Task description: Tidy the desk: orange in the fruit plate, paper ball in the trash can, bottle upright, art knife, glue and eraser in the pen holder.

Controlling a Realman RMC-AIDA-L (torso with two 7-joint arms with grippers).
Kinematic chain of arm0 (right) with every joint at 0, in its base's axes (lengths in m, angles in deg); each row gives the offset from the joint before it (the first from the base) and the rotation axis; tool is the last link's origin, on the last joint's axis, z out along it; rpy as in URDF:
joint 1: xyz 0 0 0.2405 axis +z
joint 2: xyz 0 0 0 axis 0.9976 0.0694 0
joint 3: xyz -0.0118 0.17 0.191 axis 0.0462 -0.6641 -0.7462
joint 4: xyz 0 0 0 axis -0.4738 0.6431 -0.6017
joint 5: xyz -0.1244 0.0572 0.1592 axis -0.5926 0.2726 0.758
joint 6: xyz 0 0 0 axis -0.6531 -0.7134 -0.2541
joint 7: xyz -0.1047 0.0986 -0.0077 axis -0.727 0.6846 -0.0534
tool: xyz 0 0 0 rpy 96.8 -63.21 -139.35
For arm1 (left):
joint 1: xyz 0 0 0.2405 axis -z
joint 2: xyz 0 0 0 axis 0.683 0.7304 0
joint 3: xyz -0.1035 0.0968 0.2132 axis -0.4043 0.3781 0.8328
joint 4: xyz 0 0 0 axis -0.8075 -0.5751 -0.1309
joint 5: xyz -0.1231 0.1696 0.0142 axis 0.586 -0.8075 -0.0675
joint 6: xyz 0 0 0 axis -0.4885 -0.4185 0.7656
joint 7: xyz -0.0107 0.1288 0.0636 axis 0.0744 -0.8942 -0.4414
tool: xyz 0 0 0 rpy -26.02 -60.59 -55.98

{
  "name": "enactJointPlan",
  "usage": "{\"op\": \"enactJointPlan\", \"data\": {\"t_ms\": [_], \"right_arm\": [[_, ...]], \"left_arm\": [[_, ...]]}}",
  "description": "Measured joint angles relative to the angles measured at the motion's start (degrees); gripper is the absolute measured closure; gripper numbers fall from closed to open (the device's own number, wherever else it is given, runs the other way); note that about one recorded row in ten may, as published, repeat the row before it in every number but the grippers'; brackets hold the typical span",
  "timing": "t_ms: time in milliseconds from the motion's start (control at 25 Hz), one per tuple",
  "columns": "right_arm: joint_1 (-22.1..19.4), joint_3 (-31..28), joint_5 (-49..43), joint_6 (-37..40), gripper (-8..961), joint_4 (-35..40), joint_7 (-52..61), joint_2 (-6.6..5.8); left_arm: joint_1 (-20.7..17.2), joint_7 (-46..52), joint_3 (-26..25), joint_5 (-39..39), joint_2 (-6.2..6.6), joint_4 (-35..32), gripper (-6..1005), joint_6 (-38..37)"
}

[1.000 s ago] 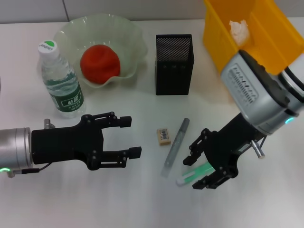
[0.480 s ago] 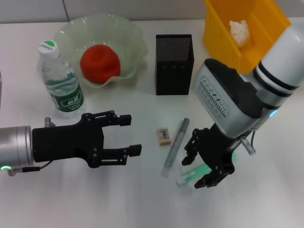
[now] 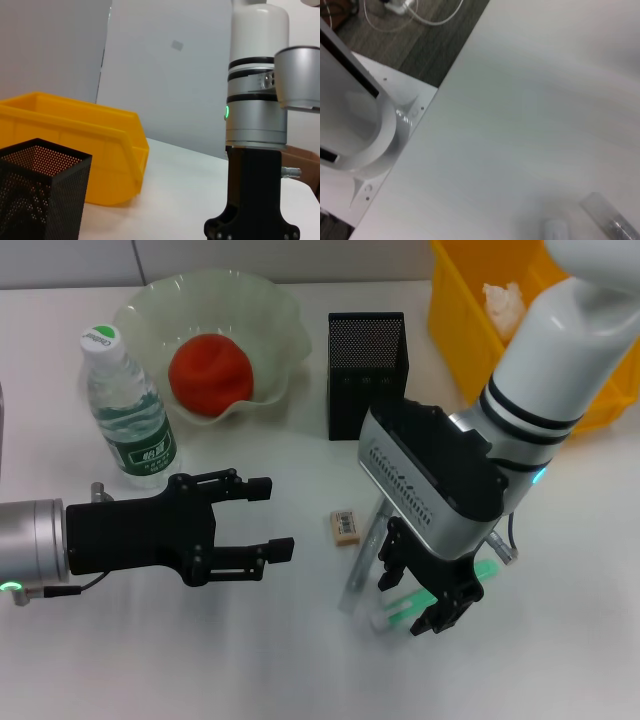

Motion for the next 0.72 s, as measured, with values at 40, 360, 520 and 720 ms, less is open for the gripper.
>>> {"op": "enactJointPlan", "data": {"t_ms": [40,360,520,720], "right_arm": [[0.2,0.5,0.0,-0.2,422,0.1,0.1,0.02],[1.0,2.5,0.3,-2.1,437,0.3,0.9,0.06],[1.0,3.6,0.8,-2.5,445,0.3,1.0,0.06],[1.0,5.3,1.6,-2.5,452,0.5,1.5,0.05]], "left_arm": [[0.0,0.0,0.0,0.0,0.0,0.0,195,0.0],[0.0,0.0,-0.1,0.0,-0.06,-0.1,195,0.1],[-0.2,0.0,-0.1,0.0,0.0,0.0,195,0.1],[-0.3,0.0,-0.1,0.0,0.02,-0.1,195,0.2]]}}
